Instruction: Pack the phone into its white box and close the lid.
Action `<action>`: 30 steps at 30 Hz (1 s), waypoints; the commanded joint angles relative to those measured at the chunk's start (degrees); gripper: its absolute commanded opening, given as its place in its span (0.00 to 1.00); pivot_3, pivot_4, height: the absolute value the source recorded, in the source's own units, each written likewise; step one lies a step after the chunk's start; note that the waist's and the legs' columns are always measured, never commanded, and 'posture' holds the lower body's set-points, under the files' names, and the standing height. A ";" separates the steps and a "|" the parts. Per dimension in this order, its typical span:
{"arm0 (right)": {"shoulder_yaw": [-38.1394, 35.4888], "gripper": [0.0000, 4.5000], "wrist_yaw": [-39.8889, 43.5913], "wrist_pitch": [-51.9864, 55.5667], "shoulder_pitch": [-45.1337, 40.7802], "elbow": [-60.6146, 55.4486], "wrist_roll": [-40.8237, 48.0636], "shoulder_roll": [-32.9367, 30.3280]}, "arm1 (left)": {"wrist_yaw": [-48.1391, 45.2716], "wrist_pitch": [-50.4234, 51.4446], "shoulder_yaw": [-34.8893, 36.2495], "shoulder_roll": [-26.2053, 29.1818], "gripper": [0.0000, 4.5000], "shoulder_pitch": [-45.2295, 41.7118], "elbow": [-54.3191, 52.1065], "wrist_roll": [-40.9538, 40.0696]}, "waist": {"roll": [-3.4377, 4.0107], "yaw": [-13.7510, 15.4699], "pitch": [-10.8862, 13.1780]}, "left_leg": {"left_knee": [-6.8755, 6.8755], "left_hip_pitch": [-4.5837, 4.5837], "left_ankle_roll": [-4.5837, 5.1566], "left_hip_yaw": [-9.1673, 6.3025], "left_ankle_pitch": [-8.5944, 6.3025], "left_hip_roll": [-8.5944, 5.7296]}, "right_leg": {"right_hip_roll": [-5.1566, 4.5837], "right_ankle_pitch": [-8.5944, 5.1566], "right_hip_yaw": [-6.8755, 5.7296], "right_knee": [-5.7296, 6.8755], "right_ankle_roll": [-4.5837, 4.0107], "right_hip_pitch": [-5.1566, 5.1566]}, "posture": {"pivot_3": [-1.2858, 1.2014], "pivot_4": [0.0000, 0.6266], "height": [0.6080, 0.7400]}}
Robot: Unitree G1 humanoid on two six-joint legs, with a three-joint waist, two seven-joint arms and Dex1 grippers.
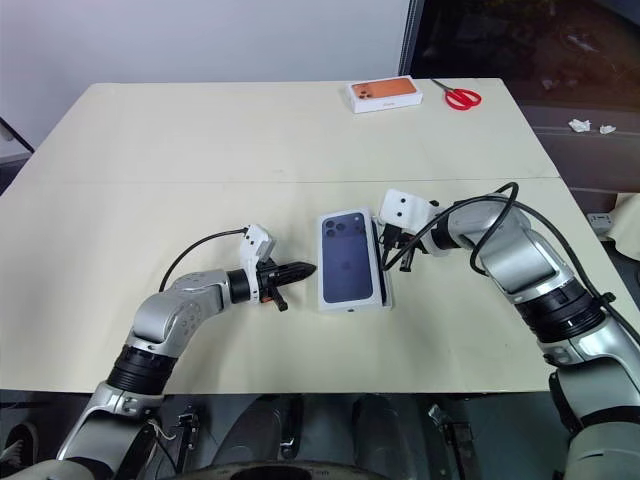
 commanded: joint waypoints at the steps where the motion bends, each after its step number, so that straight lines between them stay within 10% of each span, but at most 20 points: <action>1: -2.00 0.01 -0.04 0.69 -0.53 -2.55 -0.76 0.51 | -0.49 -2.07 -1.47 -0.99 0.00 -0.88 2.36 1.85 | 0.01 0.02 -0.01 | 0.01 0.00 0.00 0.00 0.00 0.00 | 0.00 0.00 0.00 0.00 0.00 0.01 | 0.52 0.24 1.00; 30: -2.95 0.01 1.53 -3.18 2.28 -0.31 -7.96 -0.32 | -0.99 -2.16 0.57 -8.76 0.00 -3.60 0.79 0.39 | -0.01 0.07 -0.01 | 0.05 0.01 -0.02 -0.01 0.01 -0.04 | 0.00 0.00 -0.04 0.00 0.00 0.05 | 0.52 0.24 1.00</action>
